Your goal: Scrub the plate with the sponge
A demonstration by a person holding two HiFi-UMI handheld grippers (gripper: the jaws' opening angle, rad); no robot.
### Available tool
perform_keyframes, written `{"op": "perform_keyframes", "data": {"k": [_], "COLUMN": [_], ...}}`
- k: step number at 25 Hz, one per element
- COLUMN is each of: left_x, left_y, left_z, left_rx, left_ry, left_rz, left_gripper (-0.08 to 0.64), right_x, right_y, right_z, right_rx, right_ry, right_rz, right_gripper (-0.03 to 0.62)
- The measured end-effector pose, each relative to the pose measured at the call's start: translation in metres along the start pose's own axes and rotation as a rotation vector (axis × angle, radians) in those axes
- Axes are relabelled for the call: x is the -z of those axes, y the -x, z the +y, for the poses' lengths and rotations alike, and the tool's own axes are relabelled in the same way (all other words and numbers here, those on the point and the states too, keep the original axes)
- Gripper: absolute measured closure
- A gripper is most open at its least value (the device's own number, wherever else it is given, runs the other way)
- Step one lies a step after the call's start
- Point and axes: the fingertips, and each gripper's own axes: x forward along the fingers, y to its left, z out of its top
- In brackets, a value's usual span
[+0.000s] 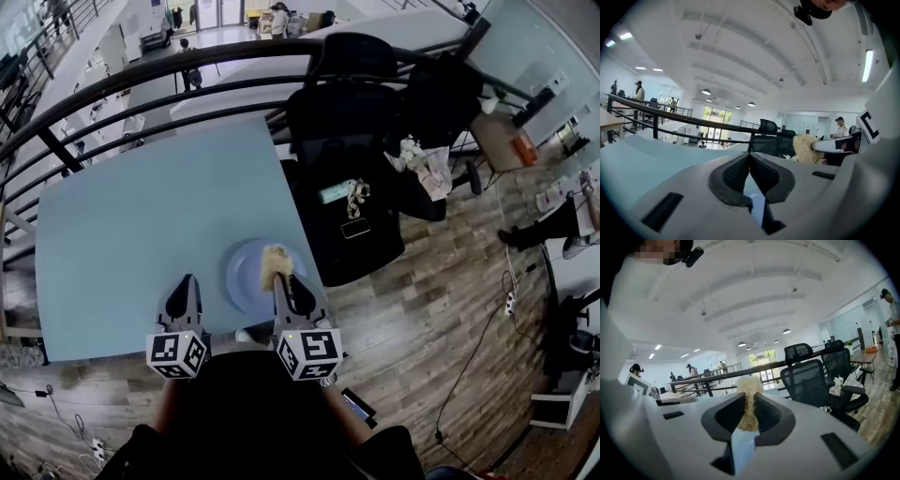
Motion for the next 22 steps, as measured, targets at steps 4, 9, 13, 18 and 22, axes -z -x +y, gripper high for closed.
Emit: {"op": "perform_keyframes", "data": {"k": [4, 9, 13, 18, 22], "left_x": [-0.012, -0.022, -0.027, -0.026, -0.025], "left_y": [0.007, 0.016, 0.023, 0.035, 0.04], "left_z": [-0.002, -0.002, 0.003, 0.006, 0.009], "left_rx": [0.001, -0.009, -0.025, -0.028, -0.028], "left_ry": [-0.01, -0.023, -0.017, 0.005, 0.006], "left_rz": [-0.043, -0.088, -0.125, -0.134, -0.14], "left_gripper": [0.557, 0.557, 0.557, 0.557, 0.557], "right_x": [-0.016, -0.025, -0.027, -0.023, -0.021], "right_y": [0.008, 0.015, 0.016, 0.021, 0.02], "right_z": [0.007, 0.01, 0.014, 0.025, 0.035], "right_rx": [-0.005, -0.004, -0.011, -0.024, -0.038], "right_ry": [0.003, 0.001, 0.012, 0.016, 0.027], "right_rz": [-0.07, -0.119, -0.136, -0.131, -0.125], "right_gripper": [0.528, 0.528, 0.528, 0.528, 0.528]}}
